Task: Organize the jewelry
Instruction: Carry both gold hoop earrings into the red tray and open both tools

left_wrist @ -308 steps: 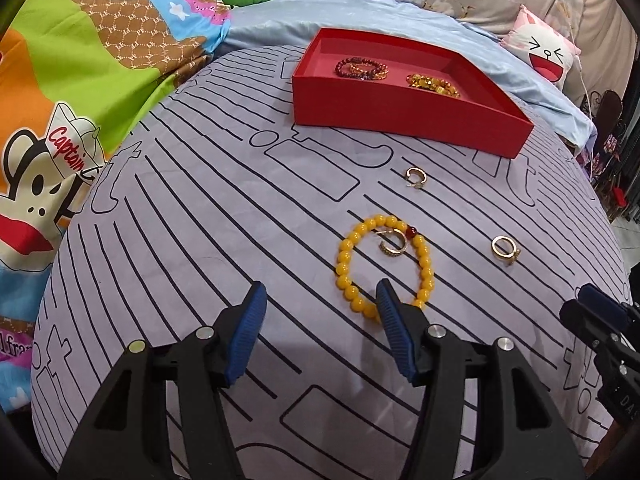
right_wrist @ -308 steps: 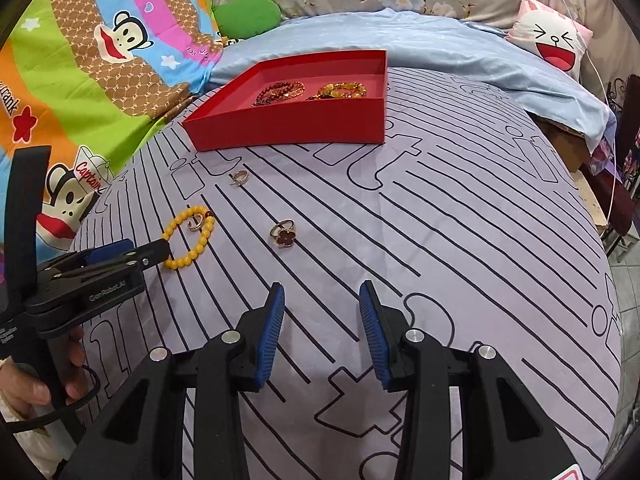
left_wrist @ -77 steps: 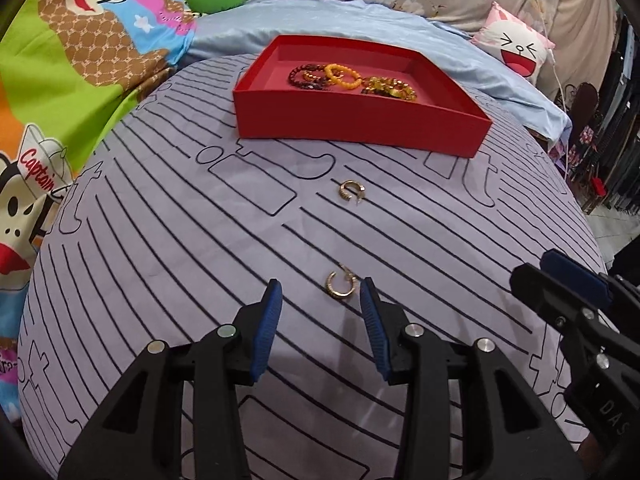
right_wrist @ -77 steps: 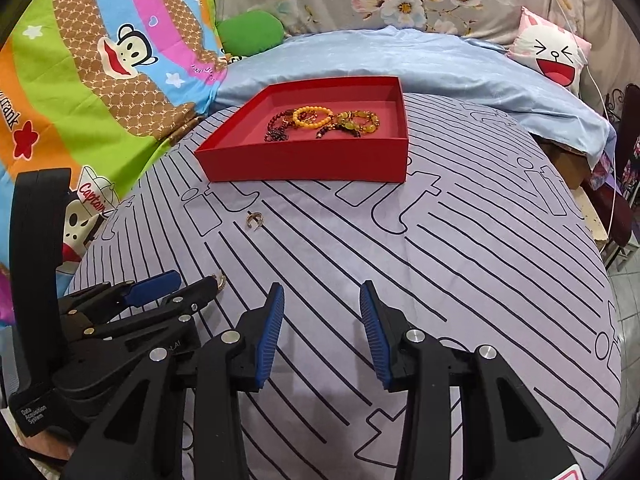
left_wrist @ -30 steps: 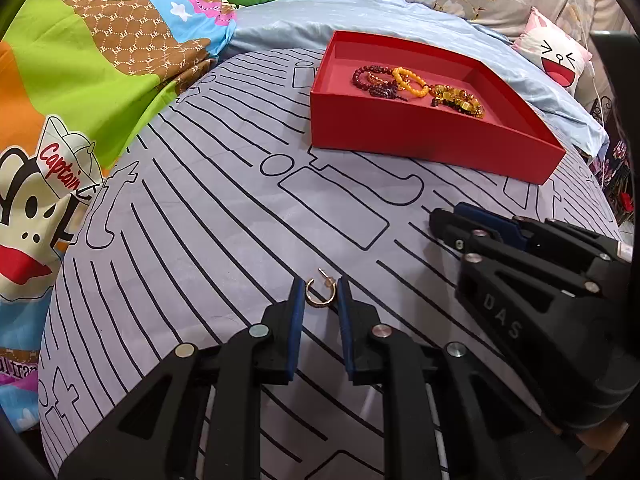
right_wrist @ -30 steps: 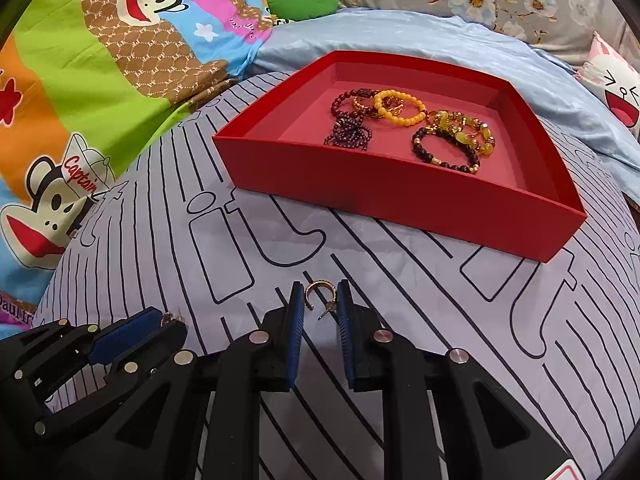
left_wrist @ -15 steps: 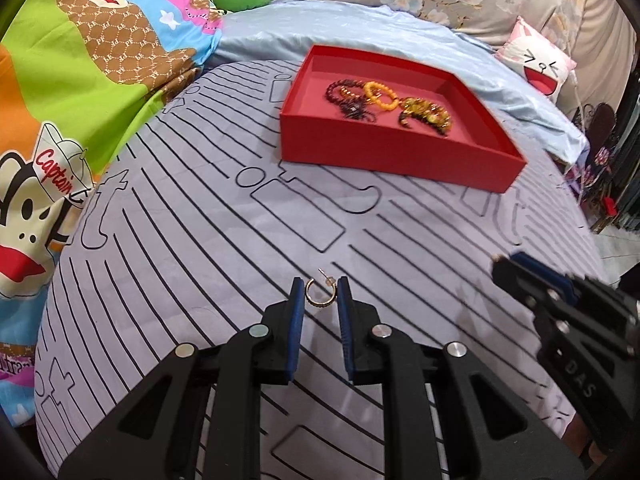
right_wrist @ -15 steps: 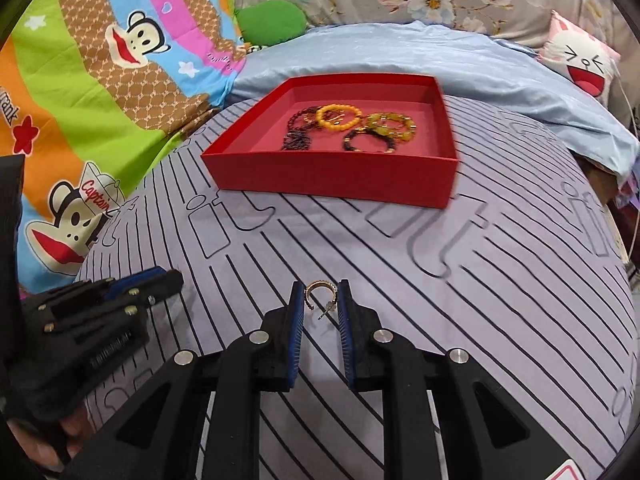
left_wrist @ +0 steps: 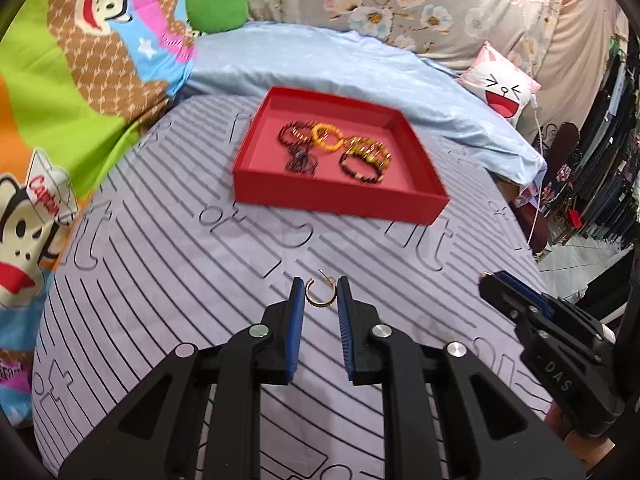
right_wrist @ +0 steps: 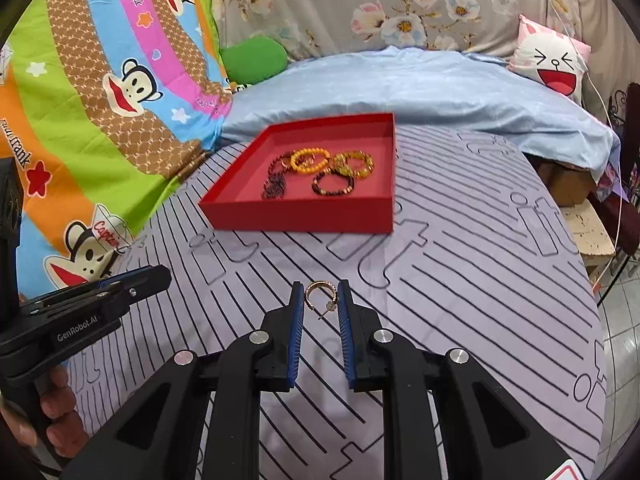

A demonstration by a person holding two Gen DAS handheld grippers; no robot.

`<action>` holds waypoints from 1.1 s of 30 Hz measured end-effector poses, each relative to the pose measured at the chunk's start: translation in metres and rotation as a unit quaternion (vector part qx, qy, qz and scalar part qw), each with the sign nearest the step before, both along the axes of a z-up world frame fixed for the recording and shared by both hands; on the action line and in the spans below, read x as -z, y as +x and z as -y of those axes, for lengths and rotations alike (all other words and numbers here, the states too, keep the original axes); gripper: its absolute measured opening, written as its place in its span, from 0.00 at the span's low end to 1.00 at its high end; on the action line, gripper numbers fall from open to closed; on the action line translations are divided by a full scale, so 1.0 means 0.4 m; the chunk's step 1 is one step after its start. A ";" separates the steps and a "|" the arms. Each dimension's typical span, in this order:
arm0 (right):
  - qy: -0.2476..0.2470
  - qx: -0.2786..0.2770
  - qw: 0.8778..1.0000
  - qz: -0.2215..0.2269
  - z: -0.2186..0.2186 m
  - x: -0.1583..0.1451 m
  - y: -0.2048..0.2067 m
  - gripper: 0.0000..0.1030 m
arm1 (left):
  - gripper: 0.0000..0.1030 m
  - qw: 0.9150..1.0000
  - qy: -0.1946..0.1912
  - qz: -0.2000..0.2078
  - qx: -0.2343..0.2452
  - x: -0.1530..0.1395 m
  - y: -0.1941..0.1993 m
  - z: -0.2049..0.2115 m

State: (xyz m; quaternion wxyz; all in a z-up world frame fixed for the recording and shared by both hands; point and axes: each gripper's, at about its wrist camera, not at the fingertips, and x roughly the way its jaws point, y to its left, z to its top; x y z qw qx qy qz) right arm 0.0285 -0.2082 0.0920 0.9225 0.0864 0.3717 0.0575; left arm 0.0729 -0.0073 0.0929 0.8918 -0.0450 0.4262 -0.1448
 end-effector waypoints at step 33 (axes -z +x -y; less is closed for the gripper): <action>-0.039 0.016 0.998 0.036 0.020 -0.066 0.568 0.16 | 0.16 0.997 0.052 0.061 0.003 -0.074 0.545 0.179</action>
